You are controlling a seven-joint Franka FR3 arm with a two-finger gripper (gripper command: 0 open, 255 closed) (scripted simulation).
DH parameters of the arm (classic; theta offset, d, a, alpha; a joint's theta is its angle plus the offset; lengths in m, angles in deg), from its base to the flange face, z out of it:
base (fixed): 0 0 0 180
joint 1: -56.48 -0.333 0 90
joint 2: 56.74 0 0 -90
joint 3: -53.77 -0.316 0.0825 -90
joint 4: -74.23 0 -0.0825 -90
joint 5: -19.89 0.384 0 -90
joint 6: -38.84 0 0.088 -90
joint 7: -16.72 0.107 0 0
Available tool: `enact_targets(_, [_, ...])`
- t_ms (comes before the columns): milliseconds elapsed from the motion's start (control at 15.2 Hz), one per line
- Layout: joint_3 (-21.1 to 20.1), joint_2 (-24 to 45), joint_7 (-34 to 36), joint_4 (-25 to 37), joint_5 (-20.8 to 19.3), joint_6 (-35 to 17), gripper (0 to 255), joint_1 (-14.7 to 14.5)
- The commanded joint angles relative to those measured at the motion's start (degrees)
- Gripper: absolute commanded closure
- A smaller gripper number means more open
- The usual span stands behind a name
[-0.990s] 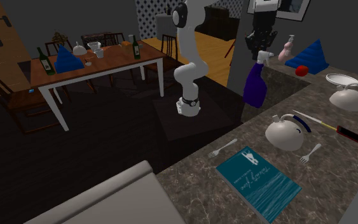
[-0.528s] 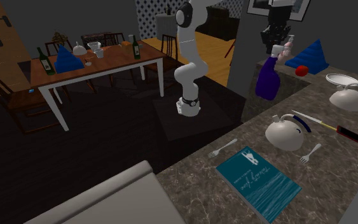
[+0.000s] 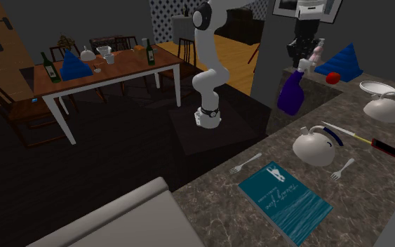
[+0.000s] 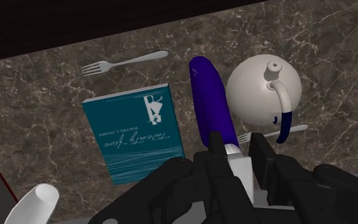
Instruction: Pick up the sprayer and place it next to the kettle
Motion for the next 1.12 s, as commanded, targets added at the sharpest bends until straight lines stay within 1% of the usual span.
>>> enact_targets(0, [0.03, -0.91, -0.16, -2.44, 0.09, -1.56, 255, -0.02])
enact_targets(1056, [-0.21, -4.46, -0.99, -18.21, 0.64, -13.78, 255, -0.27])
